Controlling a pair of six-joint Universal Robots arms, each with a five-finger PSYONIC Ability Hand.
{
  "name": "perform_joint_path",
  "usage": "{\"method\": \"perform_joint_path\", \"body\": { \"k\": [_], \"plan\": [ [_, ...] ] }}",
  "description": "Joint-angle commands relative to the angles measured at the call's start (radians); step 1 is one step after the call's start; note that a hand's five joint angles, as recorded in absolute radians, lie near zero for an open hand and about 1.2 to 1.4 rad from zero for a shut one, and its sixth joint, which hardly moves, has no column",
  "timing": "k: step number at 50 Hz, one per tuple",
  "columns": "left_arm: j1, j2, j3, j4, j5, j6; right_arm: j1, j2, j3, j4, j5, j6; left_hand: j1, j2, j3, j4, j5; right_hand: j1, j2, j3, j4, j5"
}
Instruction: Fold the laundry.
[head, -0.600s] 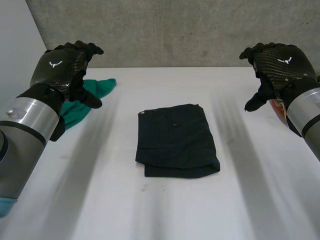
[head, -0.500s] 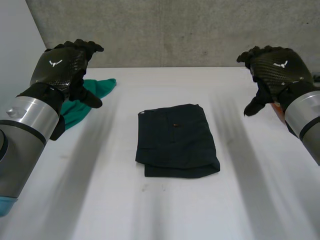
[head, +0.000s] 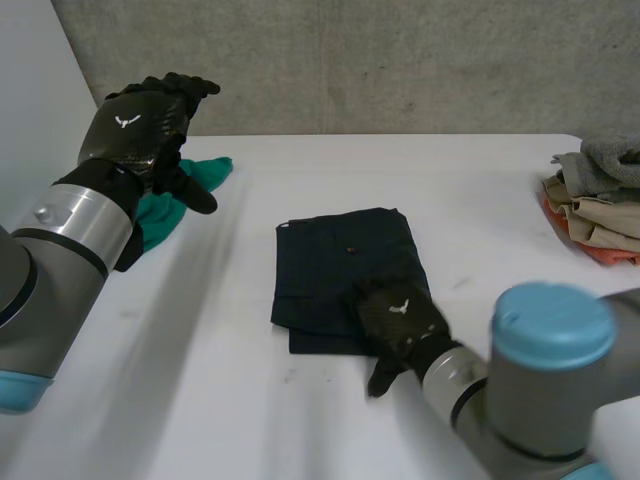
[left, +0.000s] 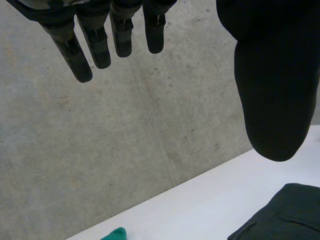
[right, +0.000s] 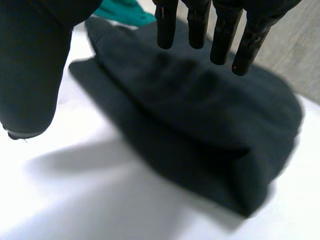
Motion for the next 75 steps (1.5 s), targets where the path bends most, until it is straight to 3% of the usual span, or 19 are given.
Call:
{"method": "perform_joint_path", "body": {
  "k": [1, 7, 27, 43, 48, 53, 58, 63, 70, 75],
  "plan": [
    [-0.024, -0.024, 0.017, 0.008, 0.000, 0.000, 0.033, 0.113, -0.010, -0.206, 0.105, -0.017, -0.028, -0.029, -0.033, -0.026, -0.041, -0.022, -0.042, -0.035, -0.055, -0.063],
    [-0.045, -0.027, 0.020, 0.025, 0.005, 0.002, 0.030, 0.133, -0.035, -0.280, 0.105, -0.050, -0.011, -0.012, -0.015, -0.009, -0.023, 0.151, 0.131, 0.139, 0.118, 0.110],
    [-0.099, -0.064, 0.086, 0.025, 0.212, 0.002, 0.028, 0.235, -0.122, -0.289, 0.116, -0.119, 0.083, 0.082, 0.078, 0.085, 0.071, 0.236, 0.216, 0.224, 0.203, 0.195],
    [-0.097, -0.076, 0.098, 0.005, 0.557, -0.002, 0.028, 0.268, -0.190, -0.278, 0.109, -0.135, 0.098, 0.097, 0.093, 0.100, 0.085, 0.257, 0.237, 0.245, 0.224, 0.216],
    [-0.097, -0.088, 0.117, -0.044, 0.571, 0.000, 0.028, 0.287, -0.201, -0.278, 0.109, -0.138, 0.095, 0.094, 0.090, 0.097, 0.082, 0.269, 0.248, 0.256, 0.236, 0.228],
    [-0.097, -0.117, 0.143, -0.090, 0.565, 0.000, 0.028, 0.298, -0.213, -0.278, 0.117, -0.168, 0.101, 0.100, 0.096, 0.103, 0.088, 0.480, 0.459, 0.467, 0.446, 0.439],
    [-0.099, -0.123, 0.152, -0.092, 0.560, 0.000, 0.027, 0.298, -0.227, -0.283, 0.111, -0.172, 0.104, 0.103, 0.099, 0.106, 0.091, 0.513, 0.492, 0.500, 0.479, 0.471],
    [-0.097, -0.127, 0.154, -0.092, 0.559, 0.000, 0.027, 0.307, -0.259, -0.280, 0.111, -0.170, 0.104, 0.103, 0.099, 0.106, 0.091, 0.475, 0.454, 0.462, 0.441, 0.433],
    [-0.097, -0.122, 0.155, -0.092, 0.559, -0.002, 0.027, 0.330, -0.303, -0.280, 0.123, -0.170, 0.104, 0.103, 0.099, 0.106, 0.091, 0.228, 0.208, 0.215, 0.195, 0.187],
    [-0.096, -0.120, 0.154, -0.093, 0.559, -0.002, 0.027, 0.319, -0.323, -0.272, 0.122, -0.172, 0.104, 0.103, 0.099, 0.106, 0.091, 0.234, 0.213, 0.221, 0.200, 0.192]
  ]
}}
